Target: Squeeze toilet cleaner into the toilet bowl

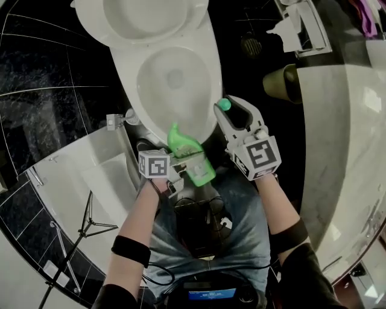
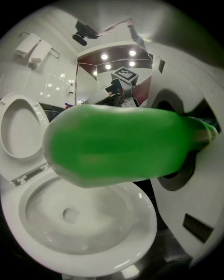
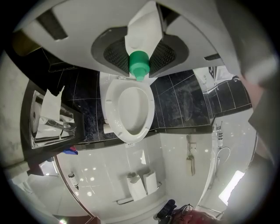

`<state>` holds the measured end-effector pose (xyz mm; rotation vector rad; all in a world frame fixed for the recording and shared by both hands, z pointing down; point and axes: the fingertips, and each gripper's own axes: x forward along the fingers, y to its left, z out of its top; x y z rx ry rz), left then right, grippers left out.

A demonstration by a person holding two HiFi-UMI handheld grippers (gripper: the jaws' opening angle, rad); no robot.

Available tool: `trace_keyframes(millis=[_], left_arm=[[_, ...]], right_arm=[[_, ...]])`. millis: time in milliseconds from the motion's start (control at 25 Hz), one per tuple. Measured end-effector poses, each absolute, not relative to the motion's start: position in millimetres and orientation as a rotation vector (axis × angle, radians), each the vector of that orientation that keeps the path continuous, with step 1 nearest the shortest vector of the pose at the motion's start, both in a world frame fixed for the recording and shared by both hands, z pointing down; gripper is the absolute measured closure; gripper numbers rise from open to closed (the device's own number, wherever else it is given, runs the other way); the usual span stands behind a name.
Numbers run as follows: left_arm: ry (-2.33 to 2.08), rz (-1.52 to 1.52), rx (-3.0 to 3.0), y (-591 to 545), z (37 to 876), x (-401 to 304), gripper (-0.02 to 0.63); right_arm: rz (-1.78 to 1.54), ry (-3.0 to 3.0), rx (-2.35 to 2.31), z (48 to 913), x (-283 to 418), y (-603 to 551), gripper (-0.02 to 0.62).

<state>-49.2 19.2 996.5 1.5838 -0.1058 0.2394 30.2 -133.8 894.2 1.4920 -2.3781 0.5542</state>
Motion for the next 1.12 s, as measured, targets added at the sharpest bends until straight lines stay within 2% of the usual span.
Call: trace_keyframes(millis=[440, 1120], left_arm=[[-0.101, 0.178, 1.383, 38, 1051, -49, 0.417], [-0.028, 0.251, 1.361, 44, 1057, -30, 0.422]], right_arm=[[0.585, -2.353, 1.500, 947, 24, -124, 0.446], [0.583, -2.309, 1.591, 949, 57, -138, 0.448]])
